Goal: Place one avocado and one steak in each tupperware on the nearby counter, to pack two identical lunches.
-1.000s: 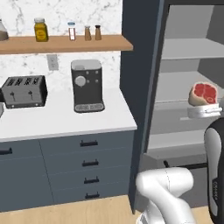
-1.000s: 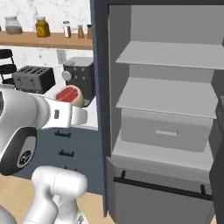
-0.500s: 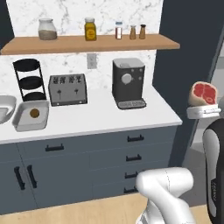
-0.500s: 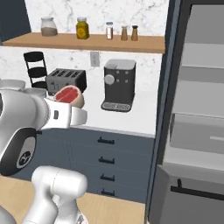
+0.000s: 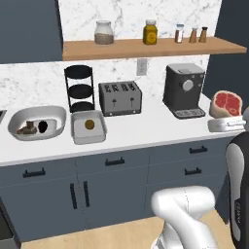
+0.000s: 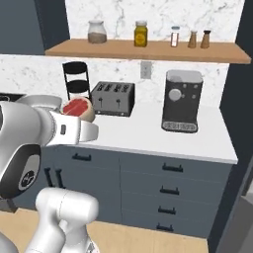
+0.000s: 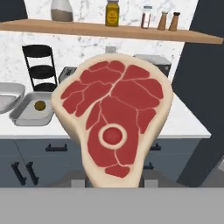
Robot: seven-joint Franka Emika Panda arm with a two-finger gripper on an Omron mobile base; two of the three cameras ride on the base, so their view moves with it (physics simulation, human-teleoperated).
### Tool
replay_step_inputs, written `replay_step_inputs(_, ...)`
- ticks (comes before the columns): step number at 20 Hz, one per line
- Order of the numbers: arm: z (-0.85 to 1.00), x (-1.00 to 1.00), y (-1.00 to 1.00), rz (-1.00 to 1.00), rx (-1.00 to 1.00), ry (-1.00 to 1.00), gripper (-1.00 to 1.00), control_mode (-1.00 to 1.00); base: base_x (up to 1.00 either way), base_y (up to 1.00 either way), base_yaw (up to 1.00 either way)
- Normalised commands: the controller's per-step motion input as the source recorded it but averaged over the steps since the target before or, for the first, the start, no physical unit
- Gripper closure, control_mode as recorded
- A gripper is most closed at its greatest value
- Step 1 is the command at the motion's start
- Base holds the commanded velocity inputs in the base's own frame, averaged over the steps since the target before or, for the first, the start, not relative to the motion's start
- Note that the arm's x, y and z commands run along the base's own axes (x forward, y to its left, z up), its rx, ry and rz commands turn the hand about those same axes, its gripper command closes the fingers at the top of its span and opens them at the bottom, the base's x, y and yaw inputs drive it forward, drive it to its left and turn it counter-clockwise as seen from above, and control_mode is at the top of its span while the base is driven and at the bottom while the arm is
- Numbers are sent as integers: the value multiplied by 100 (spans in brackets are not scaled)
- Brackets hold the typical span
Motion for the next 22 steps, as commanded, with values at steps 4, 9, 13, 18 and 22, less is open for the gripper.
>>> replay_step_inputs(4,0,0,0,0,0,0,100,100,47,100,-10)
replay_step_inputs(9,0,0,0,0,0,0,100,100,39,93,-6)
replay_step_inputs(13,0,0,0,0,0,0,100,100,49,49,-1)
replay_step_inputs(18,0,0,0,0,0,0,100,100,30,7,-1)
replay_step_inputs(22,0,0,0,0,0,0,100,100,44,2,1)
